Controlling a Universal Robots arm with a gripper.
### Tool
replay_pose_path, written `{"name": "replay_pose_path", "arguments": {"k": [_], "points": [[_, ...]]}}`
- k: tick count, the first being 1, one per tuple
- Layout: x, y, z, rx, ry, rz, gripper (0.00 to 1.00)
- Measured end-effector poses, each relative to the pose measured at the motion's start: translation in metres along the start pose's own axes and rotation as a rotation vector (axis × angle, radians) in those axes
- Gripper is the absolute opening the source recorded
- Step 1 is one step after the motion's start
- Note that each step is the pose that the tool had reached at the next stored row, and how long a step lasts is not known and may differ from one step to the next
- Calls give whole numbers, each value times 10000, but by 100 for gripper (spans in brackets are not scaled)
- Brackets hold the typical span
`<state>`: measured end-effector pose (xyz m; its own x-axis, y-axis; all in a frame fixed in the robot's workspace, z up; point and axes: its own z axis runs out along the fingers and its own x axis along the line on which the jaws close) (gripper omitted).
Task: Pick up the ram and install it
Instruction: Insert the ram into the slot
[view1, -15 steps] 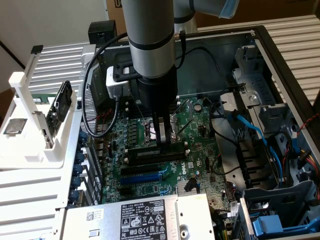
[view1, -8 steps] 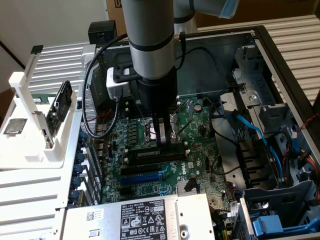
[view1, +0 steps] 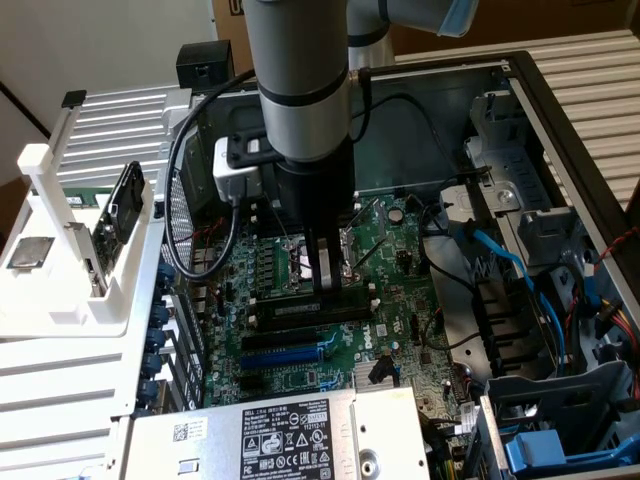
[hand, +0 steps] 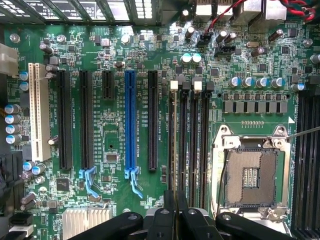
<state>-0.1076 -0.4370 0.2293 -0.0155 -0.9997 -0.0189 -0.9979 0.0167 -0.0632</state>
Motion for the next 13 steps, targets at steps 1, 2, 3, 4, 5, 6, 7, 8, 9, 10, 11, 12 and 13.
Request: {"name": "replay_pose_path", "arguments": {"k": [1, 2, 3, 4, 5, 6, 7, 8, 9, 10, 11, 12, 13], "points": [[0, 0, 6, 0, 0, 0, 12], [0, 1, 12, 1, -3, 0, 12], [0, 1, 19, 0, -1, 0, 12], [1, 2, 29, -1, 1, 0, 12], [1, 2, 31, -1, 2, 0, 12], [1, 2, 36, 0, -1, 0, 12], [1, 3, 41, 1, -1, 0, 12], [1, 3, 42, -1, 2, 0, 12], [1, 3, 42, -1, 2, 0, 12], [1, 3, 42, -1, 1, 0, 12], [1, 3, 43, 0, 0, 0, 12], [1, 3, 43, 0, 0, 0, 12], [1, 3, 43, 0, 0, 0, 12]]}}
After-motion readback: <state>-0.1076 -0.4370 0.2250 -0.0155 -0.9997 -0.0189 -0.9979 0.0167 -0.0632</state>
